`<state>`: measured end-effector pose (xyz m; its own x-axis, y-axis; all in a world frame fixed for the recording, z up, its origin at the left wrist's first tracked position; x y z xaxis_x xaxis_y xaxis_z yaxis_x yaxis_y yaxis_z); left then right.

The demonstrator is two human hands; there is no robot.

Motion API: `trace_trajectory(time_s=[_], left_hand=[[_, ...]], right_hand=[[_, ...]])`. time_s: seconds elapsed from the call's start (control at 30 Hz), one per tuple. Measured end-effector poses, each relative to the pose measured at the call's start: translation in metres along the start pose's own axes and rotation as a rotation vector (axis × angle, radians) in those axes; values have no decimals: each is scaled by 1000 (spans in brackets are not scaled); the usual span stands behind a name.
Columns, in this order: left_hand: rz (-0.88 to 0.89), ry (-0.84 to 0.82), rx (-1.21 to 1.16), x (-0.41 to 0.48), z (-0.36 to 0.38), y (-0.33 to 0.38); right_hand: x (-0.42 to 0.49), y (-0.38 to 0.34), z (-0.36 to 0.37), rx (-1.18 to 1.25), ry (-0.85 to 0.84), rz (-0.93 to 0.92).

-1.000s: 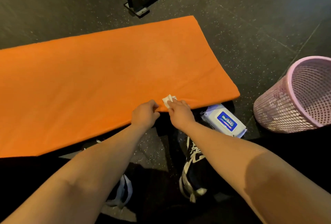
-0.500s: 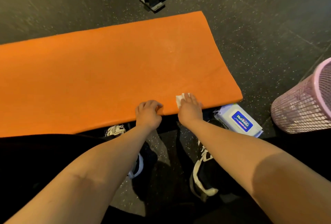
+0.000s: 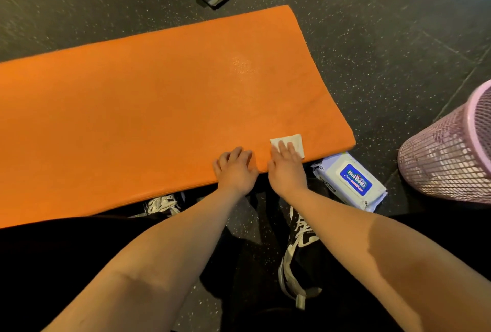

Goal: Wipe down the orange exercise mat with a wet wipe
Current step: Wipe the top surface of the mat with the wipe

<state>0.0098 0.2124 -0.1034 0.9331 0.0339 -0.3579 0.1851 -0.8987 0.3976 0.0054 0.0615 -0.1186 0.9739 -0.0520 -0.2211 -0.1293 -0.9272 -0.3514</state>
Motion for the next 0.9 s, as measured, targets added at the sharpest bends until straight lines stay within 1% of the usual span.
trace_trajectory(time_s=[0.1,0.17,0.2,0.23,0.33,0.37,0.4,0.5,0.57,0.6,0.67,0.7,0.73,0.77,0.8,0.9], left_hand=[[-35,-7,14,1,1,0],[-38,-8,27,1,2,1],[-38,-11,33,1,2,1],[-39,-16,40,1,2,2],[-41,-47,70,2,3,6],[-42,-58,76,2,4,8],[-41,-67,81,2,4,10],[-29,-84,81,0,6,16],[-22,-96,80,-2,5,18],[-18,-103,81,-3,4,18],[-15,-121,95,-4,2,19],[-17,-128,101,-4,0,20],[-18,-138,103,-5,-1,21],[-15,-150,104,-6,0,23],[-9,-160,106,-8,0,25],[6,-178,101,-13,0,30]], right_hand=[[-16,-24,14,88,-72,-222],[-20,-22,16,87,-88,-314],[-16,-16,13,68,-65,-311],[-11,-7,9,48,-32,-265],[1,16,-6,28,44,-35],[-1,14,-6,30,43,-9],[-4,7,-3,40,28,-21],[-17,-16,9,111,-75,-211],[-14,-14,9,99,-88,-285],[-10,-7,6,71,-64,-269],[-3,10,-4,29,-6,-116],[-3,14,-6,19,7,-38],[-4,13,-7,25,-1,2],[-7,6,-5,49,-23,2],[-11,-3,-2,76,-54,-37],[-16,-12,0,122,-128,-203]])
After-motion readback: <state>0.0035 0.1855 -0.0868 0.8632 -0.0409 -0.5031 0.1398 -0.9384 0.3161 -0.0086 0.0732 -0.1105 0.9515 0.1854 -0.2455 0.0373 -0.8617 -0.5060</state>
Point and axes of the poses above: each hand's wrist, its own x-axis towards the middle knuckle, its own z-axis out of the palm, y = z × x, the point moved 6 cm from there along x, towards the middle knuckle, and after that the axes turned 10 degrees about y, right-handed, at the moved point
